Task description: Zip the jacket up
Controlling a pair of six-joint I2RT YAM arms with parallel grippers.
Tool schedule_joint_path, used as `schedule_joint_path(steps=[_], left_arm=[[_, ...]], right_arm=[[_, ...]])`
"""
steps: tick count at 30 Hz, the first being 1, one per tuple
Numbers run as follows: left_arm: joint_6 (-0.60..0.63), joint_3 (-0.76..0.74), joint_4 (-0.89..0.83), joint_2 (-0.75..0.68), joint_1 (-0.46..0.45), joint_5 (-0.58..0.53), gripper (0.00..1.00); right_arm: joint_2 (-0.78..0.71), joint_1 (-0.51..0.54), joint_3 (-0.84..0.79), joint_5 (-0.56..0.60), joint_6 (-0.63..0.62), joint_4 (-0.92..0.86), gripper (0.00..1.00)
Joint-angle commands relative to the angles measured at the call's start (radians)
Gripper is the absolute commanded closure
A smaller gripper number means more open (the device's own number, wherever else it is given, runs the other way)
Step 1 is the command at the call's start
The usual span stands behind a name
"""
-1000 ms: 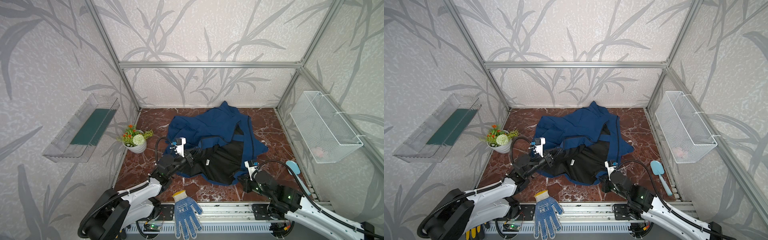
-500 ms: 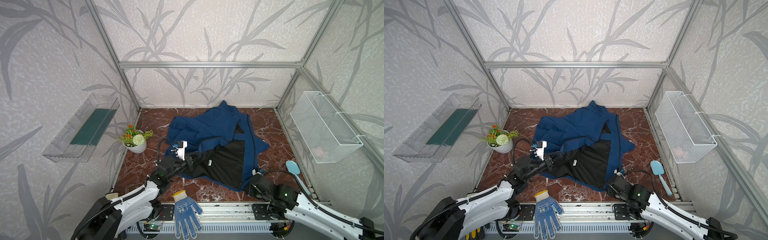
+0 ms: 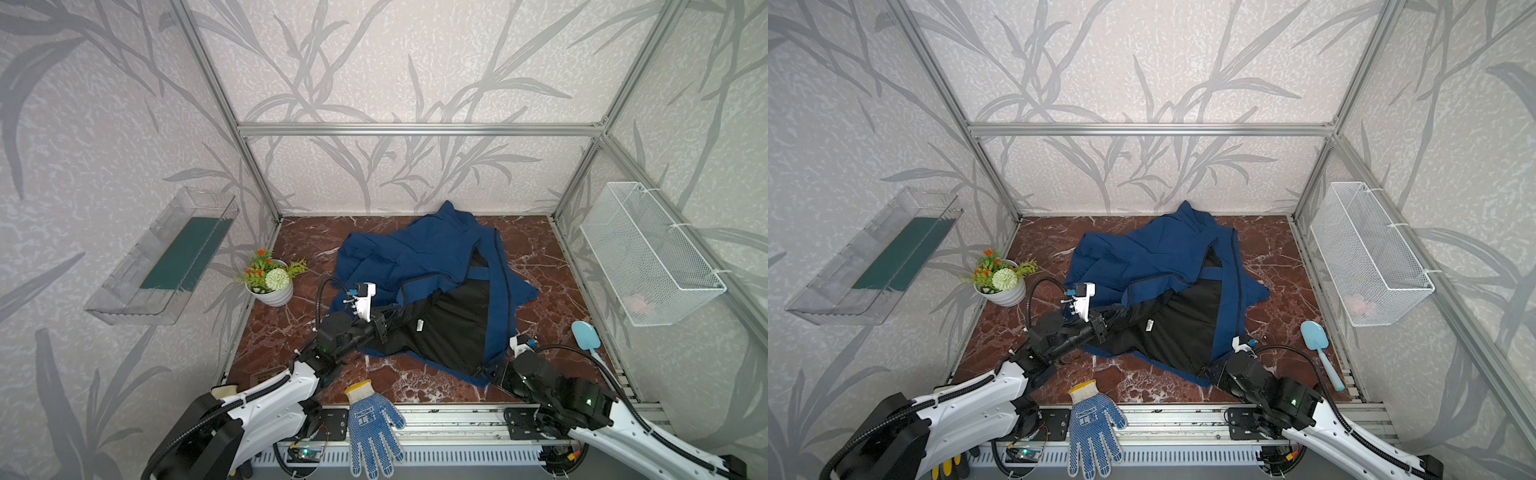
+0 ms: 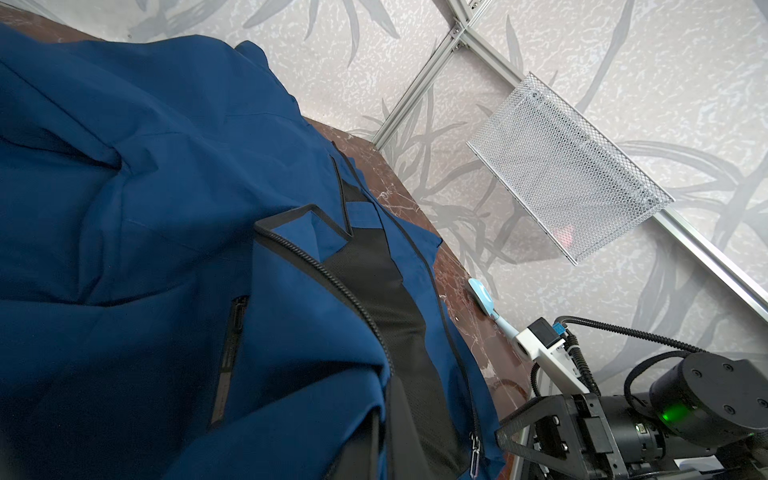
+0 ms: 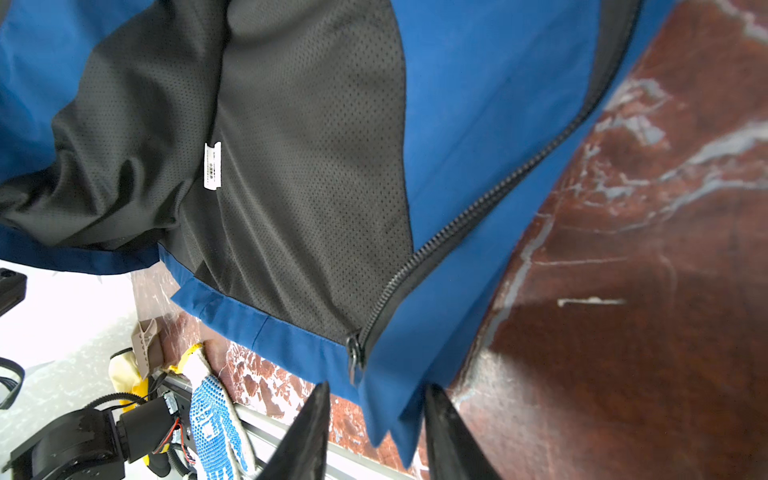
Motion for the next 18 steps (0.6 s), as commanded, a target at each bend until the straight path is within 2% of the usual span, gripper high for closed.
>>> schedule_joint_path(steps=[1, 3, 6, 11, 13, 18], left_arm=[[0.012, 0.006, 0.002, 0.004, -0.003, -0.016, 1.00], [0.011, 0.009, 0.001, 0.005, -0.003, -0.016, 1.00], [0.012, 0.013, -0.004, -0.001, -0.004, -0.018, 1.00], [0.022, 0.009, -0.013, -0.011, -0.005, -0.025, 1.00], [0.021, 0.009, -0.013, -0.013, -0.005, -0.025, 1.00], [0.018, 0.013, -0.012, -0.017, -0.005, -0.025, 1.00]], right_arm=[[0.018, 0.005, 0.002, -0.003, -0.007, 0.010, 0.68], [0.036, 0.005, 0.001, 0.001, 0.010, -0.018, 0.69], [0.068, 0.005, -0.018, -0.003, 0.044, -0.048, 0.64], [0.090, 0.004, -0.067, 0.005, 0.063, 0.028, 0.63], [0.091, 0.004, -0.062, 0.009, 0.057, 0.030, 0.68], [0.057, 0.005, -0.048, 0.016, 0.015, 0.038, 0.99]])
